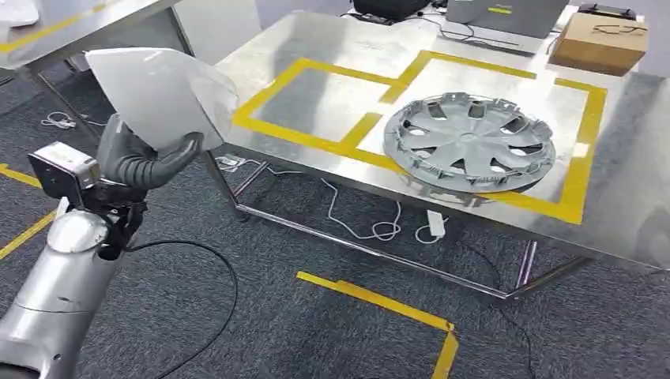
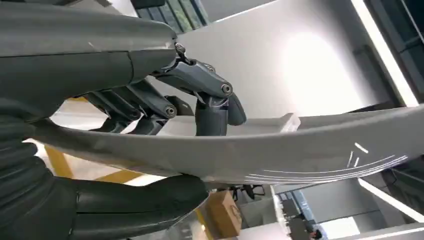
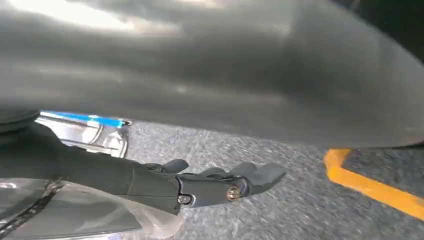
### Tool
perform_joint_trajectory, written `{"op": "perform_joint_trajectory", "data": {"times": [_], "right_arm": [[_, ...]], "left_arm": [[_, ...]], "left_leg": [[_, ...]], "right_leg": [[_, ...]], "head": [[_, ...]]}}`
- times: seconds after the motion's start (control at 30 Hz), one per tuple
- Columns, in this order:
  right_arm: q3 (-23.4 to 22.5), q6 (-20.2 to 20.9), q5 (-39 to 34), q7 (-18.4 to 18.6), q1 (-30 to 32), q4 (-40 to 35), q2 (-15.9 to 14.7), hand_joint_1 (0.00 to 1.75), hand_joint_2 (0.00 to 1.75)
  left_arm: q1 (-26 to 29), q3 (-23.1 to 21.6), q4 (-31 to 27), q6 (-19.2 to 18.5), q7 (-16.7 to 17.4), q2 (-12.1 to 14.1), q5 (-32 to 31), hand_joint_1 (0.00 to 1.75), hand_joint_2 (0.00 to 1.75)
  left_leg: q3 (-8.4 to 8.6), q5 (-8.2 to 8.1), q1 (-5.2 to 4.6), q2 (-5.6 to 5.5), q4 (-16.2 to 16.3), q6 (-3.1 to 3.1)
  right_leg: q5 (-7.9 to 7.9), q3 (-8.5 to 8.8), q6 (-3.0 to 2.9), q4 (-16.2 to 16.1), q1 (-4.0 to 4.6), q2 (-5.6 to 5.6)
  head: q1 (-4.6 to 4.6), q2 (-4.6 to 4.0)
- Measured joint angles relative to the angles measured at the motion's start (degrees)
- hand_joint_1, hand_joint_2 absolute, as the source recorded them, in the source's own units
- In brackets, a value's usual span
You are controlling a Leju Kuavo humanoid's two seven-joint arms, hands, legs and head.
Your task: Take the parts from the cabinet and place them on the table.
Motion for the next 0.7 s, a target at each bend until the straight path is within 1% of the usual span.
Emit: {"op": "perform_joint_trajectory", "data": {"times": [0.03,0.07,0.1,0.13,0.17,0.2,0.23,0.27,0.3,0.33,0.37,0.4,0.43,0.47,0.5,0.53,0.57,0.6,0.63,0.67,0.7], "right_arm": [[0.0,0.0,0.0,0.0,0.0,0.0,-0.1,0.0,0.0],[0.0,-0.1,0.0,-0.1,0.1,0.0,-0.1,0.0,0.0],[-0.1,-0.1,0.0,-0.1,0.0,0.1,-0.1,0.0,0.0],[-0.1,-0.2,0.1,-0.1,-0.3,0.1,-0.1,0.0,0.0],[-0.1,-0.2,0.1,0.0,-0.5,0.1,-0.1,0.0,0.0],[-0.1,-0.3,0.1,-0.1,-0.4,0.0,-0.2,0.0,0.0],[-0.1,-0.3,0.1,-0.1,-0.3,0.0,-0.2,0.0,0.0],[-0.1,-0.3,0.2,0.0,-0.3,0.0,-0.2,0.0,0.0],[-0.2,-0.3,0.2,-0.1,-0.2,0.0,-0.2,0.0,0.0],[-0.2,-0.3,0.3,-0.1,-0.2,0.0,-0.2,0.0,0.0],[-0.2,-0.3,0.3,-0.1,-0.3,0.0,-0.2,0.0,0.0],[-0.2,-0.3,0.4,-0.1,-0.2,0.0,-0.2,0.0,0.0],[-0.2,-0.3,0.5,-0.1,-0.2,0.0,-0.2,0.0,0.0],[-0.2,-0.3,0.5,-0.1,-0.2,0.0,-0.2,0.0,0.0],[-0.2,-0.4,0.6,-0.1,-0.3,0.0,-0.2,0.0,0.0],[-0.2,-0.4,0.6,-0.1,-0.3,0.0,-0.2,0.0,0.0],[-0.2,-0.4,0.6,-0.1,-0.3,0.0,-0.2,0.0,0.0],[-0.2,-0.5,0.6,-0.1,-0.3,0.0,-0.2,0.0,0.0],[-0.2,-0.5,0.7,-0.1,-0.4,0.0,-0.2,0.0,0.0],[-0.3,-0.6,0.7,-0.1,-0.4,0.0,-0.2,0.0,0.0],[-0.3,-0.6,0.7,-0.2,-0.4,0.0,-0.2,0.0,0.0]], "left_arm": [[0.0,0.0,0.0,0.2,-0.1,-0.1,0.0,1.75,1.75],[0.1,0.0,0.0,0.3,-0.1,-0.2,0.0,1.75,1.75],[-0.1,0.0,0.0,0.3,-0.2,-0.2,0.0,1.75,1.75],[-0.2,0.0,0.0,0.3,-0.2,-0.3,0.1,1.75,1.75],[-0.1,0.0,0.0,0.3,-0.2,-0.3,0.1,1.75,1.75],[-0.1,0.0,0.0,0.3,-0.2,-0.3,0.1,1.75,1.75],[0.0,0.0,-0.1,0.3,-0.2,-0.3,0.0,1.75,1.75],[0.0,0.0,-0.1,0.4,-0.2,-0.3,0.1,1.75,1.75],[-0.1,0.1,-0.2,0.4,-0.2,-0.4,0.1,1.75,1.75],[0.0,0.1,-0.2,0.4,-0.3,-0.4,0.2,1.75,1.75],[0.3,0.1,-0.2,0.4,-0.3,-0.4,0.2,1.75,1.75],[0.6,0.2,-0.2,0.5,-0.3,-0.4,0.3,1.75,1.75],[0.8,0.2,-0.2,0.4,-0.3,-0.4,0.3,1.75,1.75],[0.9,0.2,-0.2,0.4,-0.3,-0.4,0.3,1.75,1.75],[0.8,0.2,-0.2,0.4,-0.3,-0.4,0.3,1.75,1.75],[0.8,0.2,-0.3,0.4,-0.4,-0.4,0.3,1.75,1.75],[0.8,0.2,-0.3,0.4,-0.5,-0.4,0.4,1.75,1.75],[0.8,0.2,-0.3,0.5,-0.5,-0.4,0.5,1.75,1.75],[0.7,0.2,-0.4,0.5,-0.6,-0.5,0.6,1.75,1.75],[0.6,0.2,-0.4,0.6,-0.6,-0.5,0.7,1.75,1.75],[0.6,0.2,-0.5,0.7,-0.6,-0.5,0.7,1.75,1.75]], "left_leg": [[1.34,-0.98,0.18,0.0,0.0,-0.29],[1.74,-1.84,0.23,0.06,-0.1,-0.72],[2.15,-2.16,-0.09,-0.03,0.1,-1.18],[1.93,-2.25,0.01,-0.06,0.2,-1.47],[1.75,-2.28,0.04,0.02,0.2,-1.6],[1.8,-2.26,0.06,0.12,0.1,-1.69],[1.99,-2.61,0.06,0.11,0.2,-2.04],[1.56,-3.31,0.12,0.06,1.5,-2.13],[-0.05,-4.28,0.12,0.06,4.5,-2.15],[-2.6,-5.78,0.12,0.05,9.0,-2.24],[-5.56,-7.25,0.12,0.04,13.8,-2.37],[-8.6,-8.02,0.12,0.04,18.0,-2.47],[-10.23,-7.34,0.12,0.05,19.3,-2.5],[-10.46,-5.13,0.12,0.05,18.0,-2.43],[-9.5,-1.93,0.12,0.05,14.5,-2.25],[-7.88,1.45,0.09,0.05,9.8,-1.98],[-6.18,4.45,0.01,0.04,4.6,-1.54],[-5.6,3.68,-0.37,0.02,4.2,-1.36],[-4.97,3.34,-0.41,0.04,2.5,-1.21],[-4.98,2.77,-0.5,-0.01,2.0,-1.16],[-5.06,2.79,-0.55,-0.1,1.9,-1.11]], "right_leg": [[4.56,1.36,0.05,-5.5,0.01,-0.08],[5.35,2.37,0.08,-7.3,0.2,-0.2],[5.22,3.01,-0.01,-7.2,0.68,-0.29],[3.79,4.02,-0.73,-8.9,0.57,-0.25],[3.01,4.17,-1.38,-9.5,0.74,-0.09],[2.79,4.09,-1.78,-9.4,0.74,0.05],[2.6,4.48,-2.15,-10.0,0.46,0.13],[2.46,5.07,-2.55,-10.3,0.31,0.22],[2.24,5.43,-2.9,-10.4,0.31,0.2],[2.08,5.63,-3.13,-10.4,0.32,0.21],[1.83,5.86,-3.45,-10.4,0.39,0.24],[1.57,6.16,-3.53,-10.4,0.47,0.37],[1.31,6.5,-3.54,-10.4,0.53,0.46],[1.01,7.02,-3.54,-10.4,0.59,0.53],[0.68,7.6,-3.53,-10.4,0.65,0.62],[0.38,8.2,-3.47,-10.4,0.73,0.67],[0.03,8.72,-3.3,-10.4,0.77,0.72],[-0.18,8.77,-3.04,-10.4,1.02,0.72],[-0.2,8.45,-2.68,-10.3,0.99,0.83],[-0.11,8.12,-2.42,-10.3,0.93,0.68],[0.01,8.17,-2.12,-10.6,0.84,0.58]], "head": [[0.02,0.0],[-0.06,0.0],[0.15,-0.02],[0.26,0.0],[0.04,0.0],[0.09,0.0],[0.07,0.0],[0.0,0.0],[-0.42,0.0],[-0.26,0.0],[-0.37,0.0],[-0.33,0.0],[-0.33,0.0],[-0.35,0.0],[-0.31,0.0],[-0.33,0.0],[-0.37,0.0],[-0.17,0.0],[-0.42,0.0],[-0.24,0.0],[-0.28,0.0]]}}
